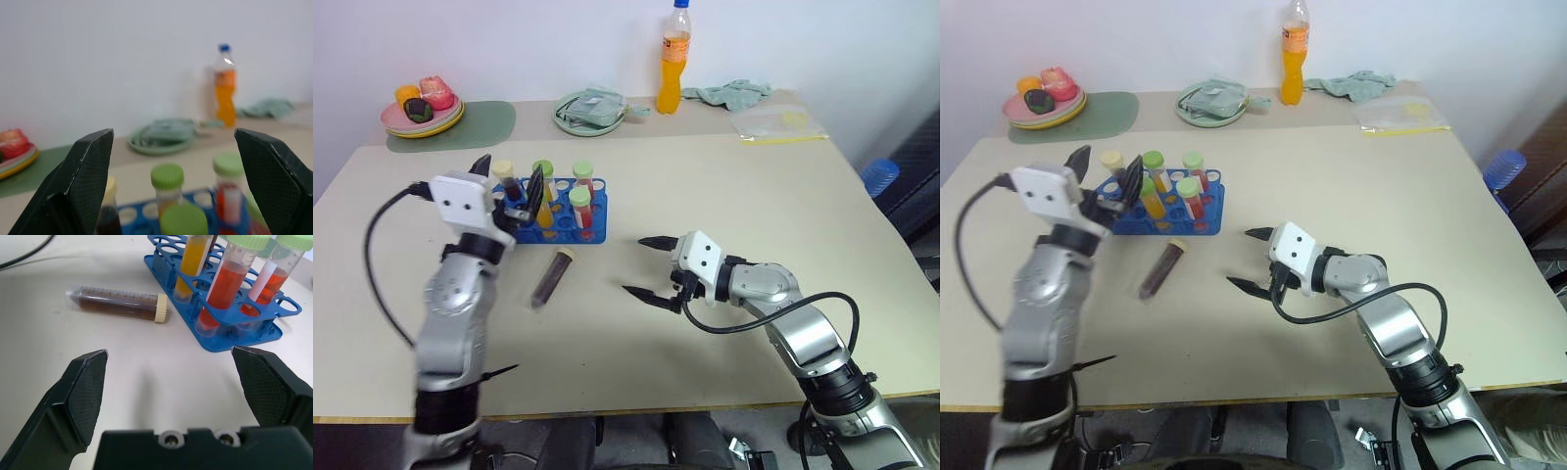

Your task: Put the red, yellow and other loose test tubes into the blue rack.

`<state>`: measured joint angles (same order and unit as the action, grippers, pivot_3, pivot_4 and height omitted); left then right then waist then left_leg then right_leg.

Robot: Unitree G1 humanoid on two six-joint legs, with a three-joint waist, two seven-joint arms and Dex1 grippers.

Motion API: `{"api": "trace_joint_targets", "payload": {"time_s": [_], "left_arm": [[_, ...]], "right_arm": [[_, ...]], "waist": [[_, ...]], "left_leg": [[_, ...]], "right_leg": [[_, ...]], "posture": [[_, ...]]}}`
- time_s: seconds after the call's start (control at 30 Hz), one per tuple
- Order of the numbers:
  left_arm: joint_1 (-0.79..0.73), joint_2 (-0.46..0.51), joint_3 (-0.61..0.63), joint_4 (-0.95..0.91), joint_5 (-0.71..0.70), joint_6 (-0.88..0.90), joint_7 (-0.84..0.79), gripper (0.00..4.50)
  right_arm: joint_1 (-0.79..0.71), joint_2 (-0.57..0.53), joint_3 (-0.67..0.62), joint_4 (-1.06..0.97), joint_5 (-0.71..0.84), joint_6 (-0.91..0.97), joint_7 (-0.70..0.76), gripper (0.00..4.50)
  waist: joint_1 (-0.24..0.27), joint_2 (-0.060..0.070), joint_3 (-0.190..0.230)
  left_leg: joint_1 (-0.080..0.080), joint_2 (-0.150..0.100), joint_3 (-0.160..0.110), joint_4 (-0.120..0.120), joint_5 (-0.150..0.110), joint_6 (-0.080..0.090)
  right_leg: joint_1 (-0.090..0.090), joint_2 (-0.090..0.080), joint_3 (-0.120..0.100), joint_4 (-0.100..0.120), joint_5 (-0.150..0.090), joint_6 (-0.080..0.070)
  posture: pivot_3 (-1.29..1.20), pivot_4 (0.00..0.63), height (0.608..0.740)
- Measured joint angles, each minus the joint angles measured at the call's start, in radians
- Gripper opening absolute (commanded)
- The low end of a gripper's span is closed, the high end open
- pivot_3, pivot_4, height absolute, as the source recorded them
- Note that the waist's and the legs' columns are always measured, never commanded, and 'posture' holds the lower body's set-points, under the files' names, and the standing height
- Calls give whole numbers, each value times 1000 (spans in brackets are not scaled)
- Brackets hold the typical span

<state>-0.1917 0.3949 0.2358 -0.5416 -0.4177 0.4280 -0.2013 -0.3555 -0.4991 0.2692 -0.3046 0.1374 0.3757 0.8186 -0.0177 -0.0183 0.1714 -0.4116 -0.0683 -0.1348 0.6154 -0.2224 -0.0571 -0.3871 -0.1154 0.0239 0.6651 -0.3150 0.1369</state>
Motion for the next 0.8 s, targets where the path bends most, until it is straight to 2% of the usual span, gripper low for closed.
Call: {"api": "trace_joint_targets", "payload": {"time_s": [0.03,0.07,0.13,0.2,0.3,0.4,0.53,0.67,0.8], "left_arm": [[19,44,20,-41,-61,93,-9,4297],[41,128,30,-86,-112,233,-15,4297],[53,240,26,-121,-159,455,-11,4297],[-9,330,-8,-129,-200,737,9,4297],[-189,322,-55,-98,-263,1063,30,4297],[-280,343,-149,0,-334,1175,82,4297],[-379,317,-254,124,-414,1178,168,4297],[-432,267,-334,218,-492,1178,251,3062],[-448,269,-354,254,-560,1178,323,1090]], "right_arm": [[0,-6,-2,0,3,-2,8,4500],[0,-25,-3,2,7,-2,26,4500],[0,-64,-12,6,18,1,59,4500],[-2,-104,-27,7,34,4,96,4500],[-10,-127,-36,12,43,-1,131,4500],[-11,-140,-41,16,43,-4,143,4500],[-6,-138,-42,14,42,-3,137,4500],[16,-131,-39,-16,42,5,118,4500],[44,-131,-39,-32,41,13,103,4500]], "waist": [[0,0,0],[1,0,0],[2,0,0],[5,0,0],[3,0,0],[-7,0,0],[0,0,0],[3,0,0],[-2,0,1]], "left_leg": [[0,0,0,0,0,0],[0,0,0,0,0,0],[1,-1,0,0,-1,1],[1,-1,0,1,-1,1],[2,-1,0,1,-1,1],[3,0,-1,-1,-1,1],[2,0,-2,0,0,1],[2,-1,-2,0,0,1],[2,-1,-1,0,0,0]], "right_leg": [[1,0,0,0,0,0],[1,0,0,0,0,0],[1,0,0,0,0,0],[3,0,-1,0,-1,1],[5,1,-3,-1,-1,1],[4,1,-1,0,-1,1],[3,0,-1,-1,-1,1],[3,-1,-1,-1,-1,1],[2,-1,0,0,-1,1]], "posture": [[0,150,740],[0,150,740],[0,150,740],[0,150,740],[0,150,740],[0,150,740],[0,150,740],[0,150,740],[0,150,740]]}}
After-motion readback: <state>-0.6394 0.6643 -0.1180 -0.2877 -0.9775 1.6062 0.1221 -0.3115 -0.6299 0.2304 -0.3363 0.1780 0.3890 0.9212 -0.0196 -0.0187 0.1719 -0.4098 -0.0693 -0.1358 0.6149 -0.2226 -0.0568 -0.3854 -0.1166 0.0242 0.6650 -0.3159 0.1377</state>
